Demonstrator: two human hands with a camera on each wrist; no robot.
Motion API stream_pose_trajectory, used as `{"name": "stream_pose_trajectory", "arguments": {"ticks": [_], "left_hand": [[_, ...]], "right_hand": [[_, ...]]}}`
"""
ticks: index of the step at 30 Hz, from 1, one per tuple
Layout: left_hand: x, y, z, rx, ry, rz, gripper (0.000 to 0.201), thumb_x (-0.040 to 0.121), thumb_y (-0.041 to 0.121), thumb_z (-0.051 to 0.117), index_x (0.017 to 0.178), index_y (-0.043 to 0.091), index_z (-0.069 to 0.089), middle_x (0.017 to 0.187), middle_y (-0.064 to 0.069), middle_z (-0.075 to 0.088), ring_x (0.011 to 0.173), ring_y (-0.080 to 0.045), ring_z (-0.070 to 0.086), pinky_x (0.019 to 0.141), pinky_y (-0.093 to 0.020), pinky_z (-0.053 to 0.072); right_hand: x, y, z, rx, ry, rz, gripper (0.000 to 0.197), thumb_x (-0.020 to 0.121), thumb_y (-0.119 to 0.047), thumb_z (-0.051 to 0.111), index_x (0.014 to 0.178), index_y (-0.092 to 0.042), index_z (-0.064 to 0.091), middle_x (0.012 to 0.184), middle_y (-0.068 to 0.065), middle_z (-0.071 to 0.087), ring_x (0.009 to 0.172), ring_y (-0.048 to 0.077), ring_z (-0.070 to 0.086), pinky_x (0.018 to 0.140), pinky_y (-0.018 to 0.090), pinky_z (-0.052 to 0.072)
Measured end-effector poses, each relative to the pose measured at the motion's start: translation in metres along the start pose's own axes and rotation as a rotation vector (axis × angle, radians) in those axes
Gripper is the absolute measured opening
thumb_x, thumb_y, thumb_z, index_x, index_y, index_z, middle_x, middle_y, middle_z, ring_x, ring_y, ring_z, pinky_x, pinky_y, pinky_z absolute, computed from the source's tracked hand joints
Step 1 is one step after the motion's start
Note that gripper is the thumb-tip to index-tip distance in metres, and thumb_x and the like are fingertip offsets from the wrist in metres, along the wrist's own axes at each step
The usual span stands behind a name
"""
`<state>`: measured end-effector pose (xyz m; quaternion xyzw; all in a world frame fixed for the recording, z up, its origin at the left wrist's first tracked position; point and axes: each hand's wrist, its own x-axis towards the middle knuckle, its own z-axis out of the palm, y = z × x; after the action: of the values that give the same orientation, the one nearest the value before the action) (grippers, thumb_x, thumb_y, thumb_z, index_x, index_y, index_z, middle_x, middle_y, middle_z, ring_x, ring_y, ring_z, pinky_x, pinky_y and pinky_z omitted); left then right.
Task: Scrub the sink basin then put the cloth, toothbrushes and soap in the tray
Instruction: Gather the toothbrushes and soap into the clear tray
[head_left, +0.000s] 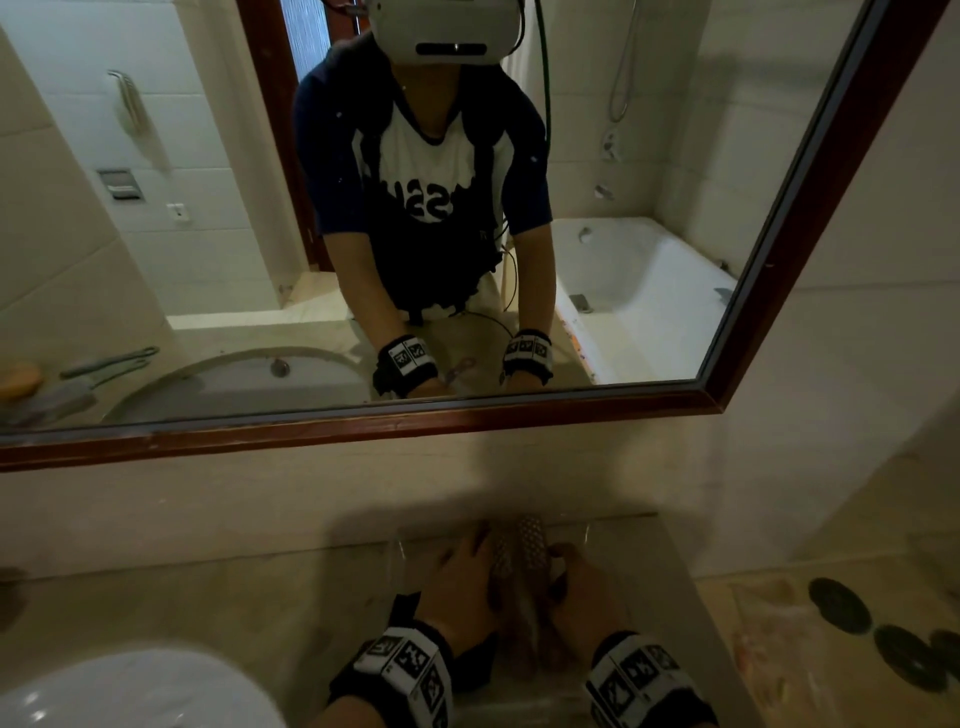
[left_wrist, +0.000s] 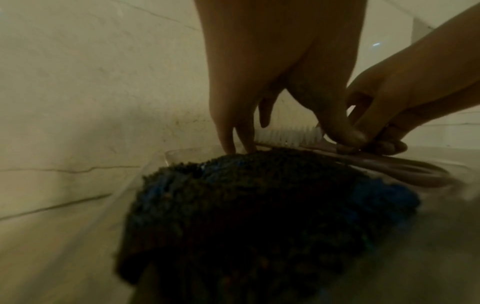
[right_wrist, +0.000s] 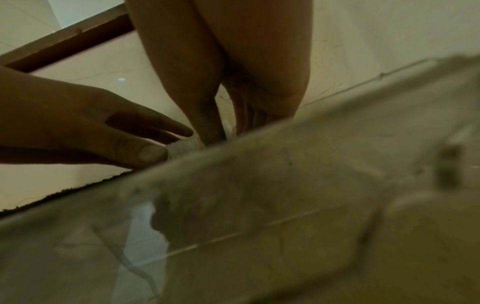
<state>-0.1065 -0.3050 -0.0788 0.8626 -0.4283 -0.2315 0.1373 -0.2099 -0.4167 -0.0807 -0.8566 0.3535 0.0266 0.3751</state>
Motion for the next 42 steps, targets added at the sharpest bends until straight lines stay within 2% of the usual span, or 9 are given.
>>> {"name": "stream_pose_trajectory", "arguments": {"ticks": [3,8,14,18,23,28,33,37,42], "left_hand": [[-0.004,-0.003,0.005,0.139,-0.09,-0.012,0.098,0.083,0.052,0.06,0.153,0.023,-0.003,0.162,-0.004,-0.007,0.15,-0.022,0.006,0.123,-0.044,0.006],[-0.005,0.0,0.006,0.255,-0.106,-0.076,0.1,0.086,0.051,0.057,0.152,0.018,-0.01,0.161,-0.006,-0.012,0.15,-0.021,-0.003,0.122,-0.047,0.001],[-0.006,0.005,0.008,0.276,-0.109,-0.11,0.096,0.09,0.043,0.057,0.151,0.017,-0.013,0.162,-0.007,-0.011,0.15,-0.023,-0.003,0.122,-0.047,0.001],[-0.019,-0.001,-0.002,0.261,-0.053,-0.11,0.092,0.088,0.047,0.056,0.153,0.019,-0.004,0.162,-0.002,-0.003,0.15,-0.023,0.006,0.123,-0.044,0.005],[-0.062,-0.007,-0.015,0.142,0.222,-0.078,0.054,0.096,0.028,0.044,0.147,0.025,0.027,0.151,0.001,0.036,0.132,-0.023,0.044,0.111,-0.033,0.033],[-0.124,-0.015,-0.007,0.05,0.31,-0.127,0.045,0.095,0.022,0.043,0.14,0.026,0.039,0.142,0.0,0.045,0.119,-0.027,0.053,0.098,-0.034,0.044],[-0.185,-0.038,0.015,-0.056,0.306,-0.173,0.039,0.094,0.021,0.046,0.133,0.026,0.047,0.138,0.0,0.049,0.114,-0.023,0.057,0.096,-0.032,0.046],[-0.227,-0.064,0.022,-0.084,0.333,-0.248,0.035,0.094,0.02,0.047,0.127,0.027,0.055,0.134,0.002,0.053,0.111,-0.022,0.061,0.095,-0.032,0.049],[-0.273,-0.099,0.027,-0.079,0.326,-0.337,0.035,0.094,0.018,0.045,0.127,0.028,0.054,0.13,0.003,0.055,0.111,-0.017,0.06,0.094,-0.029,0.048]], "right_hand": [[0.003,0.004,0.004,-0.012,-0.025,0.001,0.035,0.089,-0.017,0.056,0.123,-0.014,0.05,0.081,-0.002,0.065,0.092,0.023,0.064,0.057,0.017,0.042],[0.006,0.008,0.01,-0.075,-0.083,0.055,0.027,0.089,-0.019,0.054,0.115,-0.012,0.059,0.114,0.01,0.068,0.107,0.023,0.062,0.086,0.025,0.048],[0.0,0.007,0.012,-0.202,-0.036,0.088,0.01,0.091,-0.02,0.049,0.096,-0.013,0.056,0.116,0.012,0.06,0.091,0.018,0.051,0.072,0.021,0.031],[-0.01,0.007,0.012,-0.24,0.025,0.032,0.011,0.089,-0.009,0.048,0.084,-0.019,0.046,0.09,0.006,0.049,0.09,0.02,0.055,0.072,0.024,0.037],[-0.046,-0.005,0.002,-0.21,0.089,-0.052,0.024,0.094,-0.014,0.046,0.116,-0.009,0.057,0.092,-0.001,0.043,0.079,0.017,0.052,0.071,0.021,0.037],[-0.104,0.0,0.021,-0.298,0.005,-0.138,0.027,0.092,-0.027,0.05,0.109,-0.009,0.061,0.09,-0.001,0.043,0.082,0.019,0.053,0.079,0.032,0.047],[-0.161,0.007,0.057,-0.479,-0.344,-0.126,0.043,0.089,-0.041,0.055,0.121,-0.011,0.055,0.123,0.011,0.05,0.113,0.026,0.054,0.098,0.031,0.042],[-0.18,-0.003,0.075,-0.521,-0.311,-0.057,0.046,0.093,-0.037,0.049,0.129,-0.01,0.046,0.138,0.012,0.045,0.126,0.027,0.047,0.106,0.032,0.038],[-0.187,-0.019,0.088,-0.525,-0.27,-0.019,0.037,0.096,-0.028,0.043,0.127,-0.007,0.048,0.136,0.013,0.049,0.126,0.026,0.049,0.105,0.028,0.038]]}}
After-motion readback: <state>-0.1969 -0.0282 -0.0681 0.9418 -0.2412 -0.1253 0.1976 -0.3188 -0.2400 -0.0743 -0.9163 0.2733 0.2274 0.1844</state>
